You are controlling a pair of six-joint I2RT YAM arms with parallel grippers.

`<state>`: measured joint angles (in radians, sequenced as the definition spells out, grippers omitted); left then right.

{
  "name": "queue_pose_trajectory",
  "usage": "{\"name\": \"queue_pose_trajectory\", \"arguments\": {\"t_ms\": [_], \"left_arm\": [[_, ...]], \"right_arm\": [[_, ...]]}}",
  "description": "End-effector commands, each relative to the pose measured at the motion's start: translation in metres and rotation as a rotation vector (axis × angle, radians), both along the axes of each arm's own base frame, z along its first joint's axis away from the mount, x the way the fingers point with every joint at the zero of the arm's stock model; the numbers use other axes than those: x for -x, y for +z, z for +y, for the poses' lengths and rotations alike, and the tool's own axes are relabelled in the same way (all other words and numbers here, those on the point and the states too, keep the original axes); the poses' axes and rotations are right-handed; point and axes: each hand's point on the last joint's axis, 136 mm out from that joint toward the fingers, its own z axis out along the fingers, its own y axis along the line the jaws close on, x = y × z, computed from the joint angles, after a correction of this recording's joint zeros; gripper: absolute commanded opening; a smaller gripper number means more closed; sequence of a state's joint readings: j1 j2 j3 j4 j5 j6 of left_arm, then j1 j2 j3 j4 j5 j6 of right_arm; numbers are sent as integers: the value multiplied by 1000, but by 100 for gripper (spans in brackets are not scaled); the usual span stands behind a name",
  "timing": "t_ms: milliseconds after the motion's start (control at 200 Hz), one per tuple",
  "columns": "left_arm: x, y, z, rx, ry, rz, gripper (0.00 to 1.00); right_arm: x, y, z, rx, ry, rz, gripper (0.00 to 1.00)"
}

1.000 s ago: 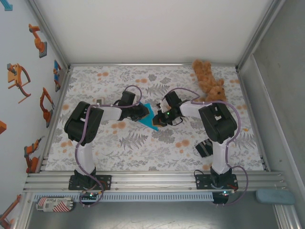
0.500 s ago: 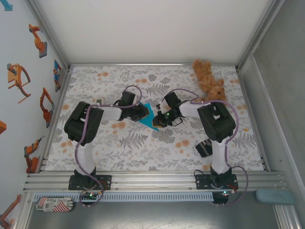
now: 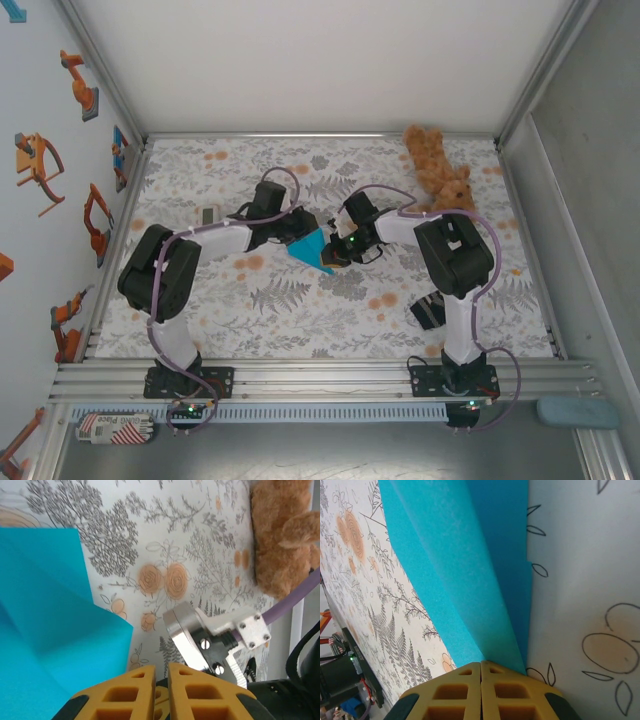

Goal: Fold a paper plane with a square sheet of paper (pick it up from the middle)
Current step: Fourth fold the wing at the center of the table.

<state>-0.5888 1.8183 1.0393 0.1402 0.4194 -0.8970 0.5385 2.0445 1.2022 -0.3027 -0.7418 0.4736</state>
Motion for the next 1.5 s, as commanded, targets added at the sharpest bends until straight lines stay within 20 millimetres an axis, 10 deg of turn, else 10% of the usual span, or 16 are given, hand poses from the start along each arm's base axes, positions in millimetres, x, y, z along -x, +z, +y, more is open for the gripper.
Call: {"name": "queue_pose_trajectory", "arguments": {"t_ms": [0,826,1202,1497], "left_arm": [[7,-16,-3,-43,-15,24,13],[17,-87,18,-232,58,194,8],[29,-110,32,-261,85,234,8],[30,-112,34,-258,84,238,8]], "right_arm": [[12,-33,-21,147,-14,58,7],[14,-38,-25,168,-12,58,6],[-23,51,-9,-54,-120,-146,7],[-6,26,-5,-49,-52,-36,3]]}}
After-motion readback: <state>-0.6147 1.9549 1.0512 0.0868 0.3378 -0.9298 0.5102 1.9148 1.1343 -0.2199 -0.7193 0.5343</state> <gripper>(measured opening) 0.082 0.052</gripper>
